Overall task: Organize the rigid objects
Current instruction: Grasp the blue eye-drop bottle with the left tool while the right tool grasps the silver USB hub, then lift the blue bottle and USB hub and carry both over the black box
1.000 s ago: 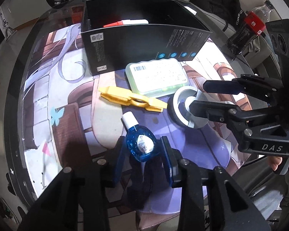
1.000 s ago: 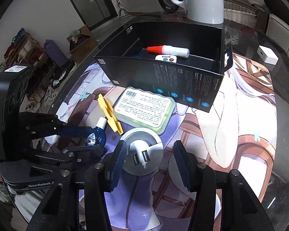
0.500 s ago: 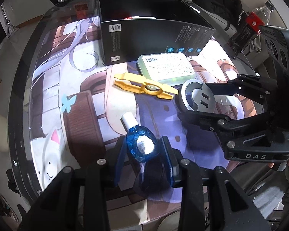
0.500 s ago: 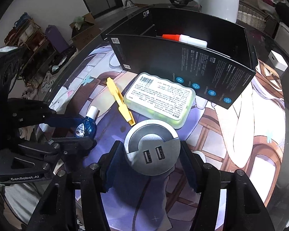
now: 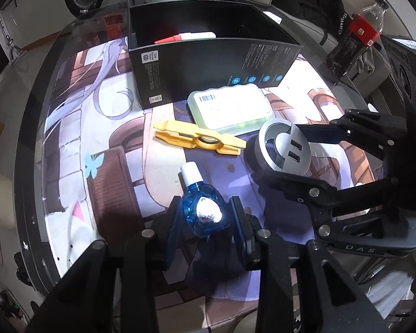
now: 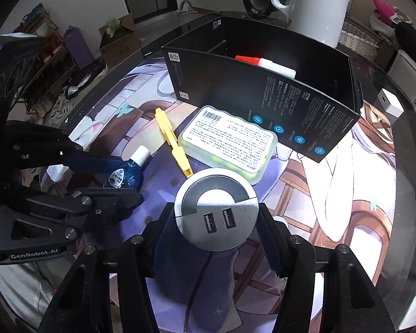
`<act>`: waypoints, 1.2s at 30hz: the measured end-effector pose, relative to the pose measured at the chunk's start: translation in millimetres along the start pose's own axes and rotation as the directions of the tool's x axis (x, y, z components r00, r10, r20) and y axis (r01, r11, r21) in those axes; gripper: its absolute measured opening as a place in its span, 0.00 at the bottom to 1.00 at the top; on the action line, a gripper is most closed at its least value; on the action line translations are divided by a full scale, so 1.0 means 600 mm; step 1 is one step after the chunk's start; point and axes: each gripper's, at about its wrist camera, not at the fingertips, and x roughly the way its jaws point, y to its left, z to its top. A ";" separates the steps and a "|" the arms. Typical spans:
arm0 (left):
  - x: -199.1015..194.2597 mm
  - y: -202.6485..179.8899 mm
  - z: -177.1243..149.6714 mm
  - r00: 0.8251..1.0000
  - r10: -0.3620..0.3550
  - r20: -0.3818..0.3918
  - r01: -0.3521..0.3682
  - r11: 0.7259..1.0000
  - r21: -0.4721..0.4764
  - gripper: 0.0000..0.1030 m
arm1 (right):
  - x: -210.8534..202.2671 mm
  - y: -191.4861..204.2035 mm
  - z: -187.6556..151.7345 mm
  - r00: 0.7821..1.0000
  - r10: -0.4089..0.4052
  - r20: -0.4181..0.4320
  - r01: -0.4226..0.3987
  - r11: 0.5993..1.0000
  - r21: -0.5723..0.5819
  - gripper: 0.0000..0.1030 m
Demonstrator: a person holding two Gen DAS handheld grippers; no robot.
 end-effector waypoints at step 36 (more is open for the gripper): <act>-0.235 -0.027 -0.022 0.673 0.107 0.732 -0.197 0.980 0.038 0.31 | -0.292 0.052 -0.043 0.663 -0.065 0.746 0.065 0.997 0.029 0.56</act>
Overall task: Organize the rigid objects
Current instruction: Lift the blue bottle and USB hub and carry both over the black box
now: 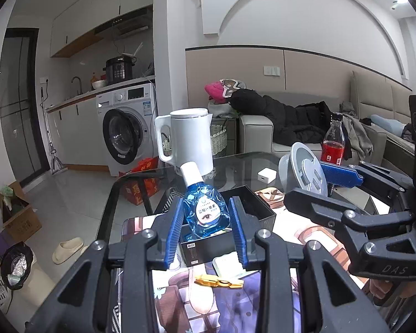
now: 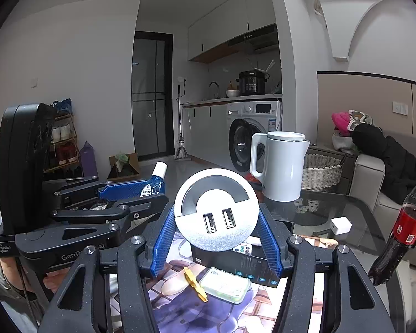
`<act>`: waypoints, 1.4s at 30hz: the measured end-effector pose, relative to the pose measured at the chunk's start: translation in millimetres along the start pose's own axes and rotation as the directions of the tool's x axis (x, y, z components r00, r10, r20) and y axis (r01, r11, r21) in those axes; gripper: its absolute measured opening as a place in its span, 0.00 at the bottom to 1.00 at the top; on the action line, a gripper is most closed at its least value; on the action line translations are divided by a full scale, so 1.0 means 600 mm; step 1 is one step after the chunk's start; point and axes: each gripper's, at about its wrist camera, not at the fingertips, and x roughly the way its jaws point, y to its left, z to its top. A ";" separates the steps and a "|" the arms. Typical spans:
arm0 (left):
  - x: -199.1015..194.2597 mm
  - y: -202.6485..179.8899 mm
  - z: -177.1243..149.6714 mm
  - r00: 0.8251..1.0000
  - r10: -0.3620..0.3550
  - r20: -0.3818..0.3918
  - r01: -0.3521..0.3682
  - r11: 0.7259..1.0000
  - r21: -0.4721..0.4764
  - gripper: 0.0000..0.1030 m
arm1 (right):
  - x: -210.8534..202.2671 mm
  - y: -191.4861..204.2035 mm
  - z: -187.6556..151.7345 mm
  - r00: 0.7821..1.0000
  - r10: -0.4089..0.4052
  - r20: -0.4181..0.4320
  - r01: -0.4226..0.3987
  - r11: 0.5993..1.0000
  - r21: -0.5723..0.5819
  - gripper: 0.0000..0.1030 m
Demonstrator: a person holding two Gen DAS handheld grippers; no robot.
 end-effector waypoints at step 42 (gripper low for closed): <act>0.297 0.053 0.032 0.934 -0.084 -0.348 -0.011 0.965 -0.263 0.31 | 0.287 -0.173 0.014 0.930 -0.013 -0.368 0.120 0.955 0.270 0.56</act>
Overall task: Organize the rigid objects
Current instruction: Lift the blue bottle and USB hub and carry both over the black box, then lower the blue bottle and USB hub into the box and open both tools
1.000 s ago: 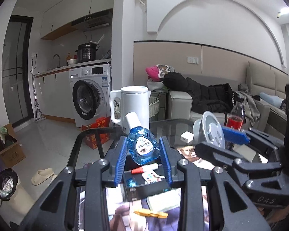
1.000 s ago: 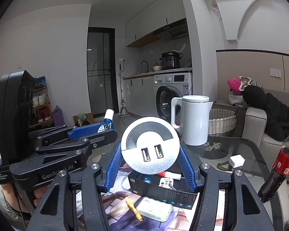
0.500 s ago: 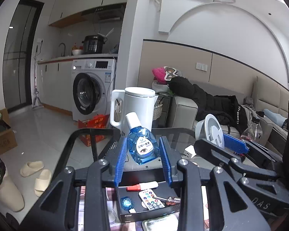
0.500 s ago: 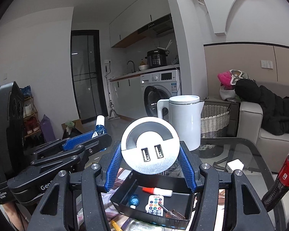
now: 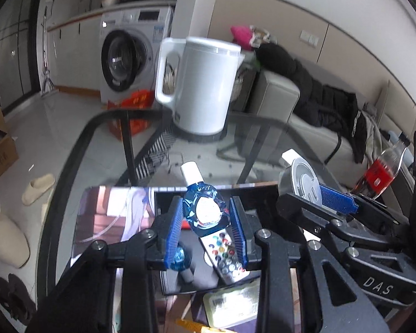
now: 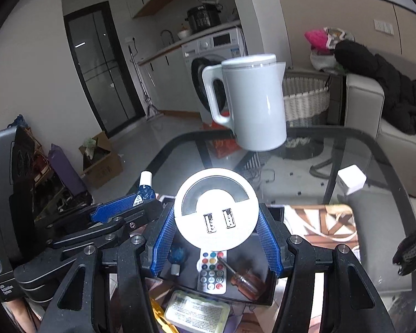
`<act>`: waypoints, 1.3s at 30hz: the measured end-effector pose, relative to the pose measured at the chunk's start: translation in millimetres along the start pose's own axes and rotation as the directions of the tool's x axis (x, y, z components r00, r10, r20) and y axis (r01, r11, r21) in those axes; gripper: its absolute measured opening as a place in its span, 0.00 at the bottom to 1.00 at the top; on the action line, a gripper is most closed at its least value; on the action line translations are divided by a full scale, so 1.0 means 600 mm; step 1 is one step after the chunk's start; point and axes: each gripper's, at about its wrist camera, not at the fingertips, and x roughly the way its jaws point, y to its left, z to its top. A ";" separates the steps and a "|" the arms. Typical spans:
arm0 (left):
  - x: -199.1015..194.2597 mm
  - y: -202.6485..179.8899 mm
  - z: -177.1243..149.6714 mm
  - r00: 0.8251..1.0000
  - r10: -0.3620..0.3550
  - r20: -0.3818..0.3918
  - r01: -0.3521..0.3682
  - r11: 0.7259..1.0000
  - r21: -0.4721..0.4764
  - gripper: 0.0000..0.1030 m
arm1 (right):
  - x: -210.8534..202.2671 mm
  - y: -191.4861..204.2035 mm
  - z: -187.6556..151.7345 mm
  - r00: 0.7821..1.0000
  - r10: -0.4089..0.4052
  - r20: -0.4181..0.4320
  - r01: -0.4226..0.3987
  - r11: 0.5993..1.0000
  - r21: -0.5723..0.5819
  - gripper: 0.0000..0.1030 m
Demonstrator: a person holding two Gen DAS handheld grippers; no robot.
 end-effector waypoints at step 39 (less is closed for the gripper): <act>0.057 0.014 -0.033 0.972 -0.077 -0.224 0.066 0.996 -0.054 0.50 | 0.063 -0.046 -0.036 0.963 0.108 -0.246 -0.079 0.989 0.127 0.60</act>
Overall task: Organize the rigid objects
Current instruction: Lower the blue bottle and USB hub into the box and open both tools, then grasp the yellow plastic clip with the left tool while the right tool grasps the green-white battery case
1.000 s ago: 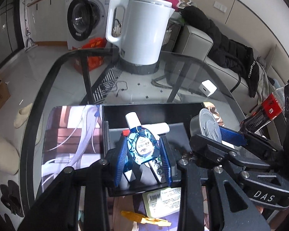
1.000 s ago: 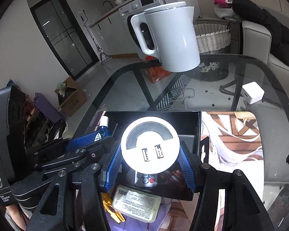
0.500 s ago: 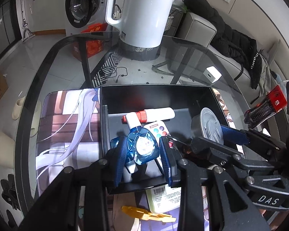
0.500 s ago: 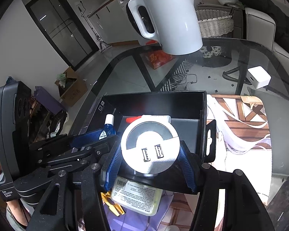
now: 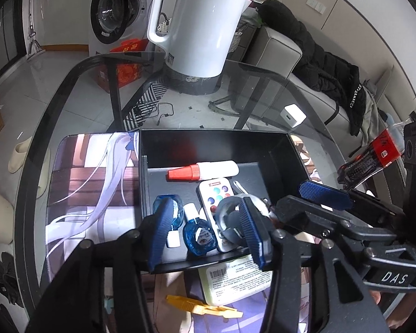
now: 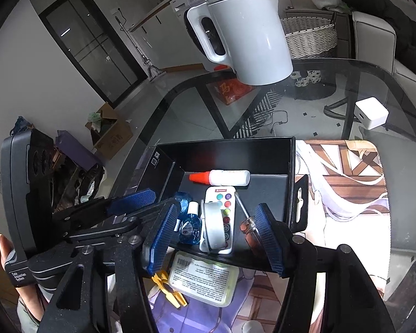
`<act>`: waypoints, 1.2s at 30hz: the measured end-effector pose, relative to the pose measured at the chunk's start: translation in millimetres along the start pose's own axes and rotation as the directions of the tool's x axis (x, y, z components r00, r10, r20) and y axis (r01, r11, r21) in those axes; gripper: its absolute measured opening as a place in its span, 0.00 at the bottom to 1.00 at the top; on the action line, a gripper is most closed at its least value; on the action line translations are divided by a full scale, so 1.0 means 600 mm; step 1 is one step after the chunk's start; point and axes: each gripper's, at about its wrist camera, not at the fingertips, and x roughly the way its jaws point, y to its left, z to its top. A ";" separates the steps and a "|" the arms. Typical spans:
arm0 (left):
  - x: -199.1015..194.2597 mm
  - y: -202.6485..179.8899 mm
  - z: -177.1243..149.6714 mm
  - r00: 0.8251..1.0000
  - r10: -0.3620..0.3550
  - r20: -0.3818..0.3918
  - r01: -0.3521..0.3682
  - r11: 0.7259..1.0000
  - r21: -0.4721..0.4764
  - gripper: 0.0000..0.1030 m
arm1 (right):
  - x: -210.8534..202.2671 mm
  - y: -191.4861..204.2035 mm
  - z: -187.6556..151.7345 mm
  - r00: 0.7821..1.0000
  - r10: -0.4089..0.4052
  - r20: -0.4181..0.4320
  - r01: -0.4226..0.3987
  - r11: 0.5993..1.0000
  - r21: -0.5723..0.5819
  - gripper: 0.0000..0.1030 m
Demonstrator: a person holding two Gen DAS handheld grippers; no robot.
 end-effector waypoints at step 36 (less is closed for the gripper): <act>0.010 0.009 -0.126 0.969 0.018 -0.245 -0.016 1.000 0.013 0.50 | -0.030 0.039 -0.110 0.992 -0.093 -0.086 0.073 0.975 -0.210 0.61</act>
